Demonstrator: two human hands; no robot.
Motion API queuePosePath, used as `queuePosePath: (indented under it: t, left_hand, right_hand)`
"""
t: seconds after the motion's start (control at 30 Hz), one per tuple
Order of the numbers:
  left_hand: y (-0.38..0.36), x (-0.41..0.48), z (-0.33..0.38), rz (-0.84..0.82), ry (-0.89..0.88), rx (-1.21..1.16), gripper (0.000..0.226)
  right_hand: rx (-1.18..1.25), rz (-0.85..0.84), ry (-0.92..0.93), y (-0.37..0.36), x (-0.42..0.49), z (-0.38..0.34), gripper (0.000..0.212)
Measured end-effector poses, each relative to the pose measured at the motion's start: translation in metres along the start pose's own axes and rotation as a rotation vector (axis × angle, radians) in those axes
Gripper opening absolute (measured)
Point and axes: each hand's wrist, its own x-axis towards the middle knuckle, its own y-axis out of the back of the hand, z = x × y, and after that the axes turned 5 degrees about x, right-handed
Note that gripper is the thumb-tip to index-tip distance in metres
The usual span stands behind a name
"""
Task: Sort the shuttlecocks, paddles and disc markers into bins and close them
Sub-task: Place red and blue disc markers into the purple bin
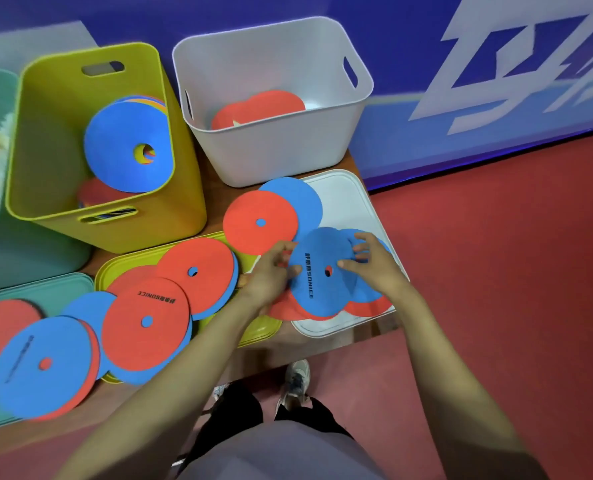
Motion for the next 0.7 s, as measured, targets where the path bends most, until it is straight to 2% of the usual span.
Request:
queuePosePath:
  t: [0.1,0.2,0.27,0.37,0.53,0.7]
  left_hand:
    - [0.027,-0.011,0.012,-0.005,-0.063,-0.099,0.028]
    - [0.053,-0.025,0.022,0.083,-0.117,-0.198,0.026]
    - [0.07,-0.038,0.028,0.174,-0.164,-0.24,0.026]
    - [0.098,-0.061,0.036,0.326,-0.248,-0.259,0.026]
    - [0.147,-0.092,0.043,0.48,-0.408,-0.287,0.024]
    - [0.217,-0.106,0.033,0.623,-0.434,-0.432,0.022]
  right_hand:
    - [0.069,0.01,0.09,-0.011,0.003,-0.019,0.048]
    - [0.142,0.04,0.252,-0.028,0.002,-0.047,0.037]
    - [0.222,0.06,0.348,-0.039,0.002,-0.072,0.036]
    - [0.28,-0.015,0.453,-0.059,0.001,-0.107,0.033]
    - [0.279,-0.074,0.617,-0.101,-0.007,-0.166,0.03]
    - [0.222,-0.094,0.744,-0.162,-0.015,-0.231,0.029]
